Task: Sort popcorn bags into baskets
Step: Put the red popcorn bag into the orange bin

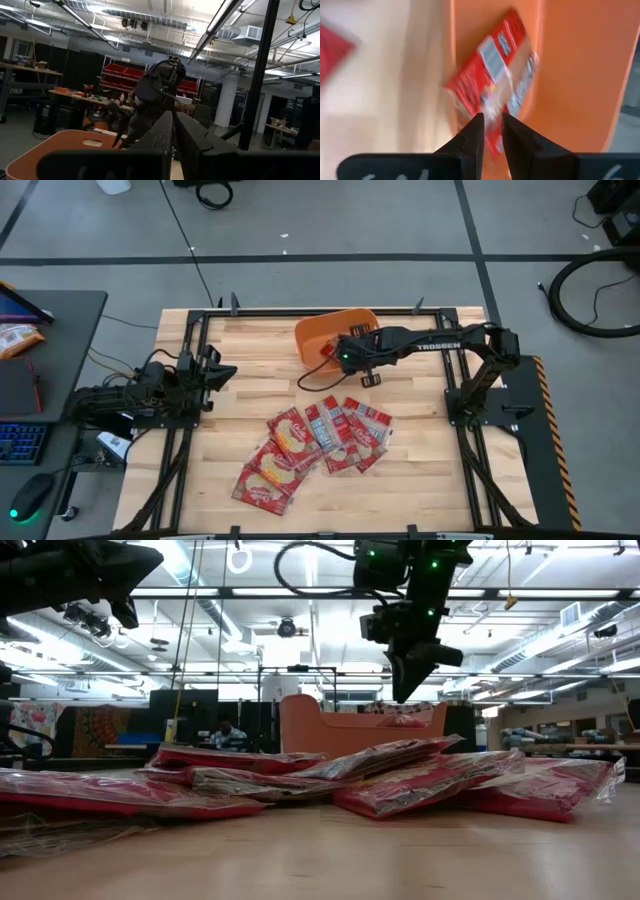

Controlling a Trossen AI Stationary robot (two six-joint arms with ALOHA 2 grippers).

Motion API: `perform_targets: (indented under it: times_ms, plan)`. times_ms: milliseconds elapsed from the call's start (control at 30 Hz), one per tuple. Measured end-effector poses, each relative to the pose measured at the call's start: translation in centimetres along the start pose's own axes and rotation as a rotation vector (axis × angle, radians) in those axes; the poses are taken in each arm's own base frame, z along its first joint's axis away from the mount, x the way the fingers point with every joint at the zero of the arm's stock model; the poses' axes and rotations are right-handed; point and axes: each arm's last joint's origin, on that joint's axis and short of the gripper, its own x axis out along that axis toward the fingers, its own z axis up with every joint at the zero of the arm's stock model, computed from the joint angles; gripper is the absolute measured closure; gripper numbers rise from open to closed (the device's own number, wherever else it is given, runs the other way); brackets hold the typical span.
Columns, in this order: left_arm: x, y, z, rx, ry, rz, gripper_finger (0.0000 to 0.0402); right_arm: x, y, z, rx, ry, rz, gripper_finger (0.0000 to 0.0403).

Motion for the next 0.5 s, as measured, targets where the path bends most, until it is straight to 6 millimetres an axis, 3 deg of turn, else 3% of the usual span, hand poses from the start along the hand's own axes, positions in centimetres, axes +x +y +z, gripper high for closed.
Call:
perform_targets:
  times_ms: [167,500]
  plan:
    - [0.0,0.0,0.0,0.001,-0.001,0.004,0.0377,0.2,0.2,0.9,0.097,-0.108,0.099,0.0330]
    - [0.0,0.0,0.0,0.025,-0.002,0.006,0.0377,2.6,-1.1,-0.2,0.124,0.024,0.080,0.0330]
